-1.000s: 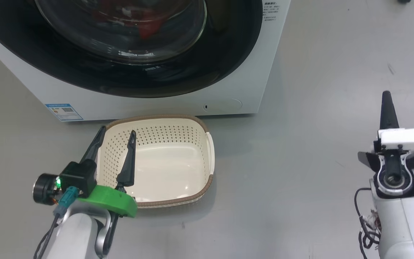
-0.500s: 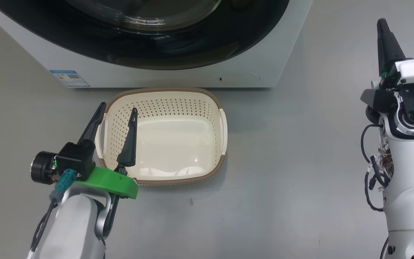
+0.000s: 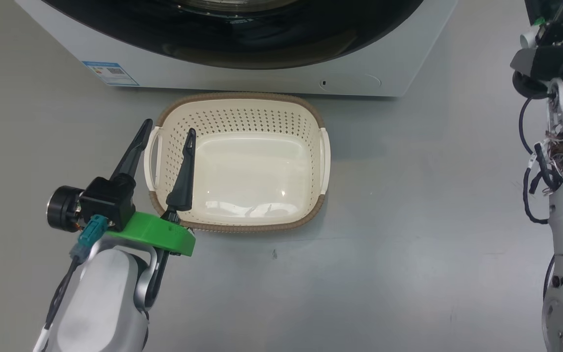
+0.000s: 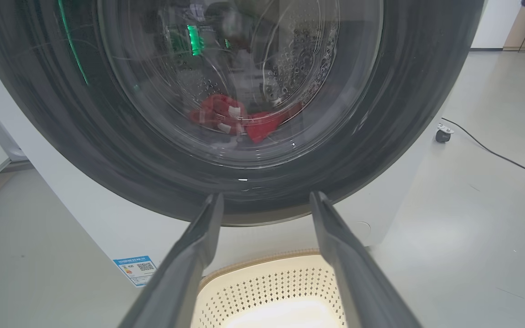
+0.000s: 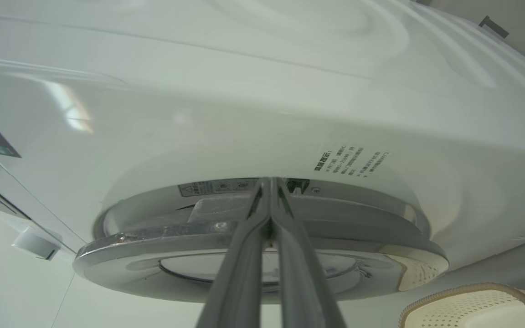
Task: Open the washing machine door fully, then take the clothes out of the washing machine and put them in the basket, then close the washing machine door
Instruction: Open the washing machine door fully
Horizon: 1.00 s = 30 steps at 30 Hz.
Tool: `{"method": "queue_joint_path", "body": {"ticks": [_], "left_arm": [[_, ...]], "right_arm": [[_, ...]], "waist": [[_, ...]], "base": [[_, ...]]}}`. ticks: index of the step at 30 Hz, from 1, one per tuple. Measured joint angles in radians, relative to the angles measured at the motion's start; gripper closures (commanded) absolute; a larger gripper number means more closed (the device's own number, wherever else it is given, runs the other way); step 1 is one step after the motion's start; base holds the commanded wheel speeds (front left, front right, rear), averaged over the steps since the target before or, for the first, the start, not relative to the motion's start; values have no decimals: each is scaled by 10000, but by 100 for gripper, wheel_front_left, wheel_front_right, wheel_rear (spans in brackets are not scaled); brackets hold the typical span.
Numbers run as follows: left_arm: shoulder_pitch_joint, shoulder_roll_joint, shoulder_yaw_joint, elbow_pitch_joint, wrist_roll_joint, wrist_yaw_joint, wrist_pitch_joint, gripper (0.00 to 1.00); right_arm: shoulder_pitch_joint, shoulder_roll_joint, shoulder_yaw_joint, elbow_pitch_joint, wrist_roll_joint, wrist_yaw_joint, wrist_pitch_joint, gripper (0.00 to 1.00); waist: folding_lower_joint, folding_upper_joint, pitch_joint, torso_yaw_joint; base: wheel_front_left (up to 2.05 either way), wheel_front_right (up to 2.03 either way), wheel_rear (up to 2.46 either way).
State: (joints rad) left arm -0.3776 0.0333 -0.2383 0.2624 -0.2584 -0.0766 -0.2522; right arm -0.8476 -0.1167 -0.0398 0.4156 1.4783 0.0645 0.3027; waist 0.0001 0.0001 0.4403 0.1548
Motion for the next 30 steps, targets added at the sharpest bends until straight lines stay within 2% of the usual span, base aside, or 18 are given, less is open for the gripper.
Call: {"method": "queue_joint_path", "body": {"ticks": [4, 9, 30], "left_arm": [[-173, -6, -224, -48, -159, -4, 0, 0], [-351, -10, -397, -73, -251, -6, 0, 0], [-584, -33, -704, -71, -399, 6, 0, 0]], "right_arm": [[-779, -178, 167, 130, 13, -251, 476, 100], [-1353, -320, 387, 339, 15, -403, 913, 100], [-2771, -414, 777, 1515, 270, -573, 2044, 100]], "waist": [[0, 0, 253, 152], [0, 0, 481, 321], [0, 0, 820, 736]], "base": [[0, 0, 0], [0, 0, 0], [0, 0, 0]]}}
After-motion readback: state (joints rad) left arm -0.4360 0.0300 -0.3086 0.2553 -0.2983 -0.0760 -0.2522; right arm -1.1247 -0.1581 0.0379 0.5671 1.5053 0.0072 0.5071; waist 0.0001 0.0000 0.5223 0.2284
